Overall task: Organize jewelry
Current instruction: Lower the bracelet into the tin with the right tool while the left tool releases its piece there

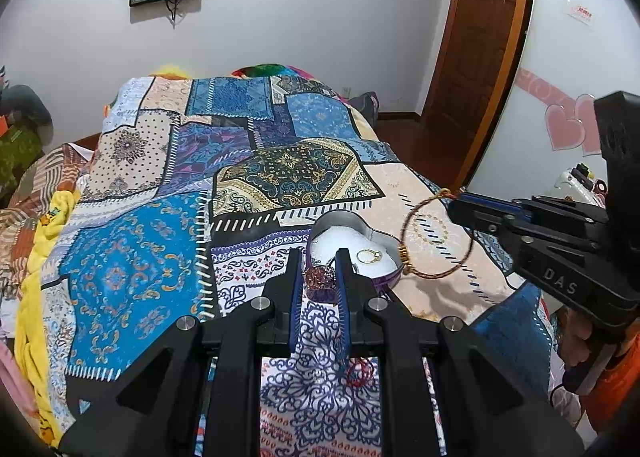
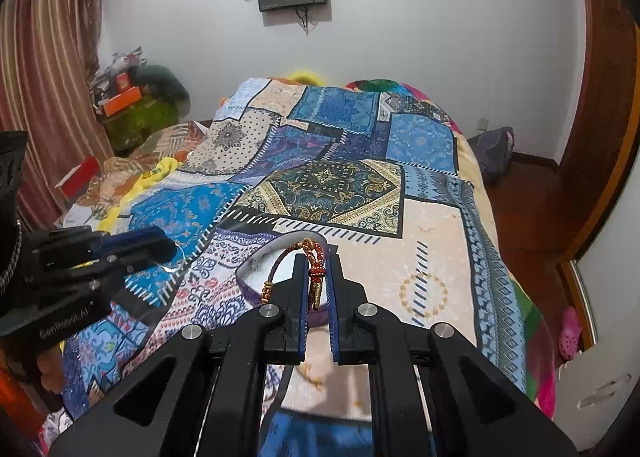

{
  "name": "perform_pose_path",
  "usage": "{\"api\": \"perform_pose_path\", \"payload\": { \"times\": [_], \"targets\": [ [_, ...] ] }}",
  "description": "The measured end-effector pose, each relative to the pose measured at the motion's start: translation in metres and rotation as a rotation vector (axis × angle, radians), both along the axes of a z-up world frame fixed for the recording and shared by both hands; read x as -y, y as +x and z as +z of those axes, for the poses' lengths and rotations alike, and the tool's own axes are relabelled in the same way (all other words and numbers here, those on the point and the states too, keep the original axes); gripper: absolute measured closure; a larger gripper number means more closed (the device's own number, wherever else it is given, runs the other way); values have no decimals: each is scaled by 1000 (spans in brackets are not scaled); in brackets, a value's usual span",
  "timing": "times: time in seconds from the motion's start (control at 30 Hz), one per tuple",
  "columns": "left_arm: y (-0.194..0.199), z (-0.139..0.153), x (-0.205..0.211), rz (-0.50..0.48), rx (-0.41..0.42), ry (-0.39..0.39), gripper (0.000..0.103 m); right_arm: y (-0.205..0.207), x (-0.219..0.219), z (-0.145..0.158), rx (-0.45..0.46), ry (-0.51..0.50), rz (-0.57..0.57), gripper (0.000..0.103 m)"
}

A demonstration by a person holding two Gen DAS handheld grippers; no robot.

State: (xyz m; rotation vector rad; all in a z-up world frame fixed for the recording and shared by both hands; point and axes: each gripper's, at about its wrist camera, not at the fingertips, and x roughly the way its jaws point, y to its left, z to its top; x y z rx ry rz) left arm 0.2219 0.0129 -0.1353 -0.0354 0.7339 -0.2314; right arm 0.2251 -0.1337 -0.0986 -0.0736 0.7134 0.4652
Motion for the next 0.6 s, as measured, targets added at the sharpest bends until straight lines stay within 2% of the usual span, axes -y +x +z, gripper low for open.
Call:
{"api": "perform_pose_path", "payload": {
  "times": [0.6],
  "targets": [
    [55,-35,6,-46,-73,-24,88,46,-27,-34,-94,-57,60,96]
  ]
}}
